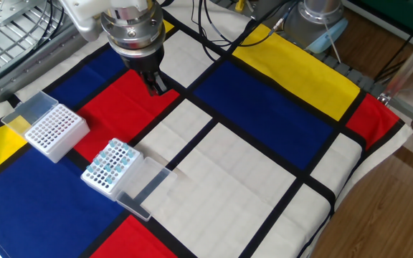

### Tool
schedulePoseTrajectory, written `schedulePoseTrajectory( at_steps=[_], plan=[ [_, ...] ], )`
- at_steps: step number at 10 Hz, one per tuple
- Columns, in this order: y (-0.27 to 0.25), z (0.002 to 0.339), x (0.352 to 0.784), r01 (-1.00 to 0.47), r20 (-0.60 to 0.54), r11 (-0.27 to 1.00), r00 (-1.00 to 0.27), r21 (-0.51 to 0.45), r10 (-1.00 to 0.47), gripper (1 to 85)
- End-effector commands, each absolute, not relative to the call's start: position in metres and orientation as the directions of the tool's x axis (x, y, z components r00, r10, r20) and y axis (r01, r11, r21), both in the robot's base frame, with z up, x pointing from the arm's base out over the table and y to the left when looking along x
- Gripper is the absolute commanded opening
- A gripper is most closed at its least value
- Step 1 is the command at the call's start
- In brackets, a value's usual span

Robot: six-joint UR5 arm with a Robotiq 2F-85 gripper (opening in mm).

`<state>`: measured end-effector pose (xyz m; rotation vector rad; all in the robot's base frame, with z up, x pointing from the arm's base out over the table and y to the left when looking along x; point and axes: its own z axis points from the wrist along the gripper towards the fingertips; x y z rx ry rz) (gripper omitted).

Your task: Transfer all medium pipette tips from one holder to another

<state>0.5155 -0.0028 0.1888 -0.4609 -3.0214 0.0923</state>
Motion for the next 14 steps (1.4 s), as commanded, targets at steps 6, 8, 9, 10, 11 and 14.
schedulePoseTrajectory(
  at_steps=[6, 8, 9, 10, 11, 14],
  plan=[
    [0.0001, 0.1898, 0.5162, 0.331, 0.073, 0.941, -0.939, -0.062, 0.335, 1.0],
    [0.0001, 0.1898, 0.5162, 0.331, 0.073, 0.941, -0.939, -0.062, 0.335, 1.0],
    [0.0001, 0.1898, 0.5162, 0.330, 0.073, 0.942, -0.940, -0.062, 0.334, 1.0],
    [0.0002, 0.1898, 0.5161, 0.311, 0.074, 0.948, -0.946, -0.061, 0.315, 1.0],
    [0.0002, 0.1898, 0.5161, 0.298, 0.075, 0.953, -0.950, -0.060, 0.302, 1.0],
    [0.0002, 0.1898, 0.5161, 0.315, 0.074, 0.947, -0.945, -0.061, 0.319, 1.0]
  ],
)
